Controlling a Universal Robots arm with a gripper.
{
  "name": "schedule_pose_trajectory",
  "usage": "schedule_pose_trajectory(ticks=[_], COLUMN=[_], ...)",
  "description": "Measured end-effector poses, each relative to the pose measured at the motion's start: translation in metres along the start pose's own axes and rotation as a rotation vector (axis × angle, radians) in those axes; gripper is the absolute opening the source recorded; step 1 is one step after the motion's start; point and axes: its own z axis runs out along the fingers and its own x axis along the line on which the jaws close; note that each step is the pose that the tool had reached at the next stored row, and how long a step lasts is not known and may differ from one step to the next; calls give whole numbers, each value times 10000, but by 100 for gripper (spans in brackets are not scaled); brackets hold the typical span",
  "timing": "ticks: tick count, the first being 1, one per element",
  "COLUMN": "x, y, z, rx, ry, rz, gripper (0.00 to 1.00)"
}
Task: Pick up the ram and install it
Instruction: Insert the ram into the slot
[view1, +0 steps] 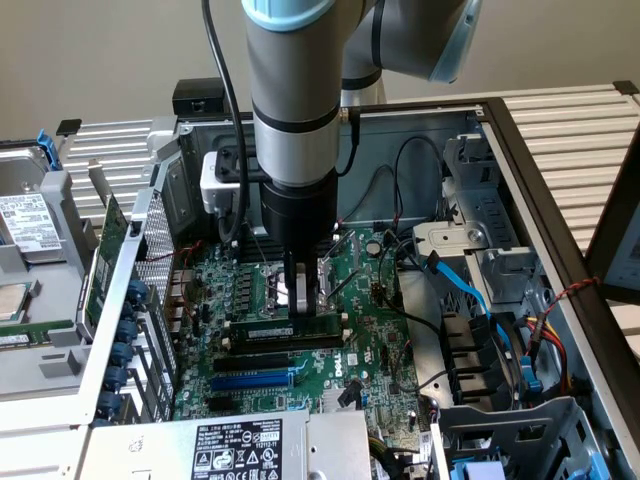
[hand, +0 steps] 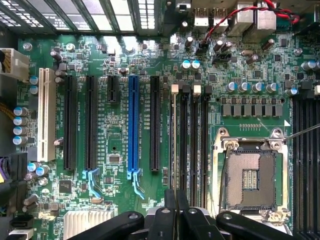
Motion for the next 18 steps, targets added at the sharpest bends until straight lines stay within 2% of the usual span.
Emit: schedule_pose_trajectory(ticks=[18], x=[-7], y=[7], z=[-43], rx=[3], ry=[-2], rz=[20], gripper=[12])
